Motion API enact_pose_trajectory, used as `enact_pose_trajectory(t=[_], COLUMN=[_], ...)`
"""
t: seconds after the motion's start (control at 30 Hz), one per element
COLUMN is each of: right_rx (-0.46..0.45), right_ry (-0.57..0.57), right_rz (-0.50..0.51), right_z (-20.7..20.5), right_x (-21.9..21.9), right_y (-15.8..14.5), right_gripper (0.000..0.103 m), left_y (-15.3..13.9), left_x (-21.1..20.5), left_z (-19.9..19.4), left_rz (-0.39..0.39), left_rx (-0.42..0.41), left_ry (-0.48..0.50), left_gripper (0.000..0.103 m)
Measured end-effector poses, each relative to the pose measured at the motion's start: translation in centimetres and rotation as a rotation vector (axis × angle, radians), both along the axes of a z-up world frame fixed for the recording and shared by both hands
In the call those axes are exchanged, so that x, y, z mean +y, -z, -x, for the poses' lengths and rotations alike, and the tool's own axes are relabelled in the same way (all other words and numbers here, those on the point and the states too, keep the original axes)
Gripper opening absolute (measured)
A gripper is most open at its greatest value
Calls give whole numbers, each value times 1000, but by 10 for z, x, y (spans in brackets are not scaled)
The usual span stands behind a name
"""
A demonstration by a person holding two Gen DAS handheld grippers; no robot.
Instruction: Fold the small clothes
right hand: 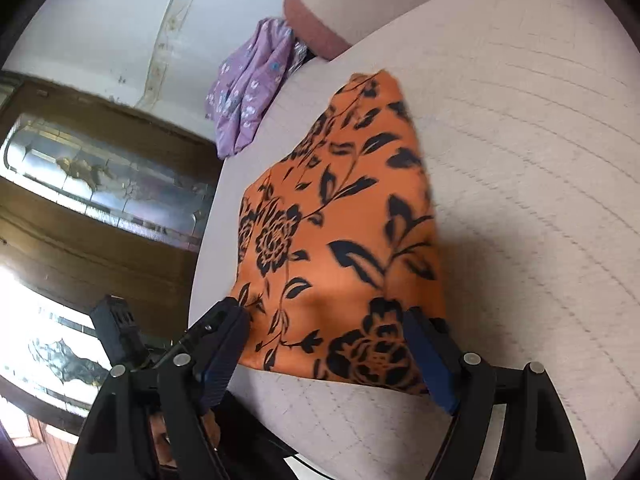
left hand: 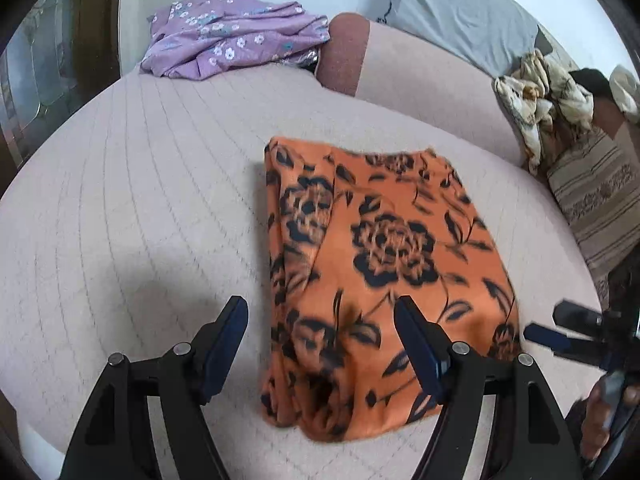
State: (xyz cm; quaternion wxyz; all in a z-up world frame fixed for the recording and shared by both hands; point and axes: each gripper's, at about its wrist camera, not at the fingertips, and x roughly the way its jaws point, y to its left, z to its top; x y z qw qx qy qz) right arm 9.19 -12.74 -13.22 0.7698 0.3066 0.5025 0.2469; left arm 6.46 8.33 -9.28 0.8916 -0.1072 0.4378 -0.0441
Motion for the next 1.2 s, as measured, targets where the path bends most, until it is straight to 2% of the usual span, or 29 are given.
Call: enact_pose_trajectory(t=[0.13, 0.2, 0.27, 0.3, 0.37, 0.4, 0.43, 0.53, 0.6, 0.63, 0.67, 0.73, 0.83, 0.9, 0.97, 1.03, 1.07, 1.1, 1.13, 1.17, 1.2], right_rx=[-7, 12, 9, 12, 83, 99, 43, -58, -61, -29, 8, 32, -47, -46, 3, 80, 94, 59, -38, -85, -103], right_ry=[48, 66, 56, 38, -12, -24, -62, -111, -115, -111, -87, -50, -40, 3, 32, 9, -27, -60, -114, -139, -139], right_rz=[36, 26, 20, 20, 50, 70, 107, 294, 367, 361, 313, 217, 155, 121, 90, 77, 75, 81, 173, 246, 307], right_z=[-10, -26, -42, -50, -67, -71, -71, -61, -58, -60, -62, -61, -62, -73, -90, -105, -108, -108, -100, -94, -91], right_x=[-23, -30, -29, -25, -15, -9, 2, 25, 28, 25, 17, 4, -10, -19, -22, -14, -3, 7, 25, 34, 38], right_y=[-1, 5, 9, 14, 35, 41, 32, 5, 9, 20, 27, 20, -2, -5, 8, 31, 38, 33, 17, 7, 3], right_gripper=[82, 83, 83, 83, 82, 79, 53, 43, 43, 47, 57, 63, 69, 74, 75, 75, 64, 63, 60, 48, 44], left_y=[-4, 9, 33, 40, 46, 46, 45, 47, 47, 47, 47, 47, 49, 49, 49, 49, 49, 48, 48, 49, 49], left_x=[-7, -13, -15, -13, -7, -6, -6, -8, -10, -11, -11, -9, -8, -9, -7, -6, -6, -5, -5, -4, -5], left_z=[-25, -40, -52, -54, -54, -55, -55, -54, -53, -53, -52, -54, -57, -57, -54, -53, -52, -51, -50, -51, -51], left_rz=[-1, -39, -84, -68, -20, -11, -25, -40, -29, -37, -42, -37, -24, -32, -31, -27, -30, -39, -39, -31, -28], left_rx=[-25, 4, 79, 86, 81, 85, 77, 65, 69, 66, 60, 64, 72, 68, 65, 63, 61, 57, 57, 62, 64], left_ry=[15, 22, 18, 17, -1, -2, 0, 3, 6, 3, 5, 4, -5, -6, -7, -7, -7, -10, -12, -16, -16], left_gripper=[76, 76, 77, 79, 82, 82, 83, 84, 84, 84, 85, 85, 85, 86, 86, 86, 87, 87, 87, 88, 89])
